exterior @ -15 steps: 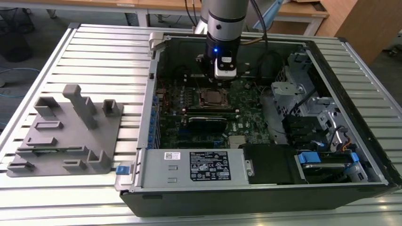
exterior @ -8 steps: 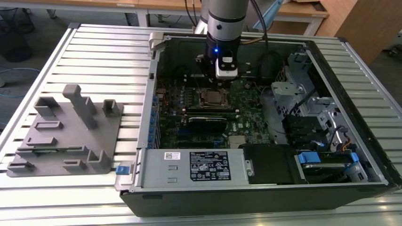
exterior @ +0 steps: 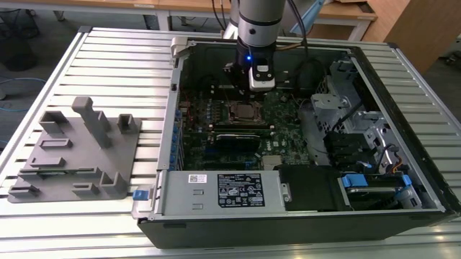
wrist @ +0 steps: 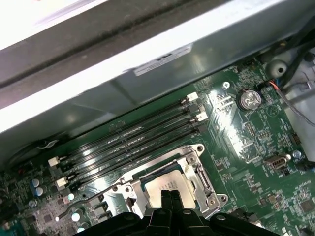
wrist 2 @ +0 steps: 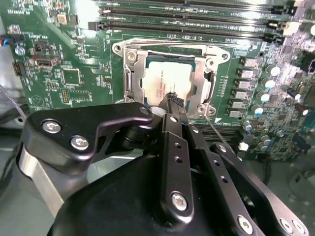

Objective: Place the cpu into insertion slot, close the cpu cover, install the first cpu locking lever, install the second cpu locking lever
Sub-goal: 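Close the cpu cover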

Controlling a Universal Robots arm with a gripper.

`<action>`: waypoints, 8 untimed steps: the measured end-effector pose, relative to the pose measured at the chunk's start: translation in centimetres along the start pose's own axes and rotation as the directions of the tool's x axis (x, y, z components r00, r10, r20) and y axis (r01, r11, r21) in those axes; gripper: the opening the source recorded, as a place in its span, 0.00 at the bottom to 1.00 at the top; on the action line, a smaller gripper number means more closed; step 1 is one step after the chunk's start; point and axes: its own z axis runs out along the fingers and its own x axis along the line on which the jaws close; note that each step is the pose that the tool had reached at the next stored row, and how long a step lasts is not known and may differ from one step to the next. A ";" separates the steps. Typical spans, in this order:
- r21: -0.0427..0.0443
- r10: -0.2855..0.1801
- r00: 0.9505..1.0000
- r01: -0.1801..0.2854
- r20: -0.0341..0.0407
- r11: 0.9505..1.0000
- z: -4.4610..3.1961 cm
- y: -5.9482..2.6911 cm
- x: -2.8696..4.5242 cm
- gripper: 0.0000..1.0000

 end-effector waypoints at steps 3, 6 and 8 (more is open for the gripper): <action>0.000 -0.014 1.000 0.014 -0.001 1.000 0.00 0.00 0.00 0.11; 0.000 -0.022 1.000 0.022 -0.001 1.000 0.00 0.00 0.00 0.11; -0.001 -0.032 0.999 0.032 -0.001 0.999 0.00 0.00 0.00 0.11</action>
